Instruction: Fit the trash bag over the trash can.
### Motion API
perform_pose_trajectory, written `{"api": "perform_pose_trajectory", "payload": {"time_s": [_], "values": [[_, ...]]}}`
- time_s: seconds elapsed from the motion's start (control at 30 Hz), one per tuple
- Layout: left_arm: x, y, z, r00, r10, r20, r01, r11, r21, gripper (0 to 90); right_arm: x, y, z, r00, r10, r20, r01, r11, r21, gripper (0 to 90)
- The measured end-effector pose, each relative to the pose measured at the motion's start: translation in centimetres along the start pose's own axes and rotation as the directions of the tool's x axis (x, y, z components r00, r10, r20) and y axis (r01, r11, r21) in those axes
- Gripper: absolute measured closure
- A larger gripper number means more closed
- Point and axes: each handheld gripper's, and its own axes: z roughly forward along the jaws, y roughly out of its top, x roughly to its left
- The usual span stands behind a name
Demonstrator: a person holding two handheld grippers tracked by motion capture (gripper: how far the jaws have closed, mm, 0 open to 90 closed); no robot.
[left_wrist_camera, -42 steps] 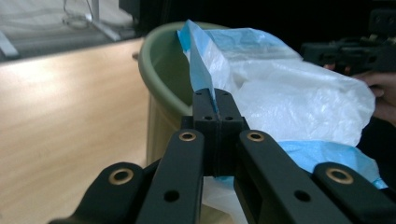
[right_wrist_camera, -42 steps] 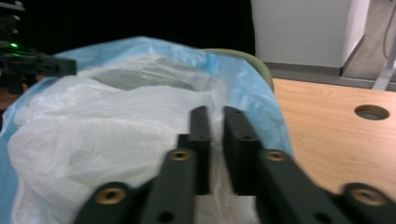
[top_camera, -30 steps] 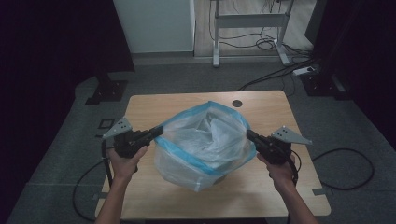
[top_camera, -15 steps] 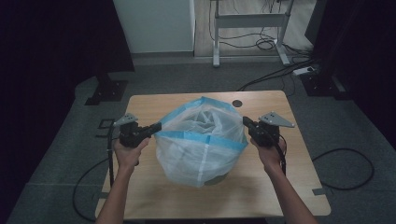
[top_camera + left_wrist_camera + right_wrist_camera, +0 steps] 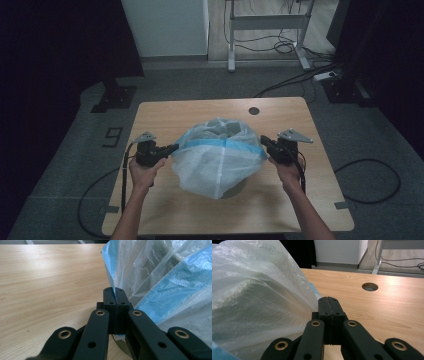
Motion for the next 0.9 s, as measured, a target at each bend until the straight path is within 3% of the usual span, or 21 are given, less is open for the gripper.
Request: {"api": "perform_pose_trajectory", "payload": {"time_s": [0.07, 0.13, 0.17, 0.3, 0.4, 0.53, 0.63, 0.83, 0.9], "values": [[-0.2, 0.1, -0.1, 1.0, 0.003, 0.001, -0.003, 0.9999, -0.01, 89.9, -0.2, 0.0, -0.4, 0.9999, 0.005, 0.011, -0.005, 1.0, -0.011, 87.9], [-0.3, 0.2, -0.4, 1.0, 0.004, 0.009, -0.004, 0.9996, -0.028, 89.9, -0.3, 0.4, -1.2, 0.9984, 0.014, 0.056, -0.01, 0.998, -0.064, 70.0], [-0.3, 0.3, -0.4, 0.9999, 0.009, 0.008, -0.009, 0.9995, -0.032, 89.9, -0.2, 0.7, -1.8, 0.9972, 0.025, 0.071, -0.019, 0.996, -0.091, 67.1], [-0.4, 0.5, -0.7, 0.9998, 0.018, 0.003, -0.018, 0.9991, -0.039, 89.8, 0.2, 2.2, -4.3, 0.9985, 0.014, 0.053, -0.003, 0.982, -0.19, 58.5], [-0.4, 0.6, -0.9, 0.9998, 0.019, 0.003, -0.019, 0.9988, -0.045, 89.7, 1.1, 2.8, -5.7, 0.9998, -0.011, -0.019, 0.007, 0.978, -0.21, 53.9], [-0.6, 0.6, -1.0, 0.9998, 0.02, 0.001, -0.02, 0.9987, -0.047, 89.5, 3.2, 3.0, -6.5, 0.9879, -0.07, -0.139, 0.044, 0.982, -0.184, 43.3], [-0.7, 0.6, -1.0, 0.9998, 0.019, 0.003, -0.018, 0.9986, -0.05, 89.4, 4.6, 2.9, -6.3, 0.9695, -0.097, -0.225, 0.064, 0.987, -0.149, 38.0], [-0.7, 0.6, -1.0, 0.9998, 0.019, 0.009, -0.018, 0.9986, -0.049, 89.3, 6.3, 3.3, -4.9, 0.9401, -0.133, -0.314, 0.116, 0.991, -0.071, 30.8], [-0.7, 0.6, -1.0, 0.9998, 0.018, 0.01, -0.018, 0.9986, -0.05, 89.3, 6.6, 3.1, -4.6, 0.9389, -0.15, -0.31, 0.143, 0.989, -0.045, 31.4]]}}
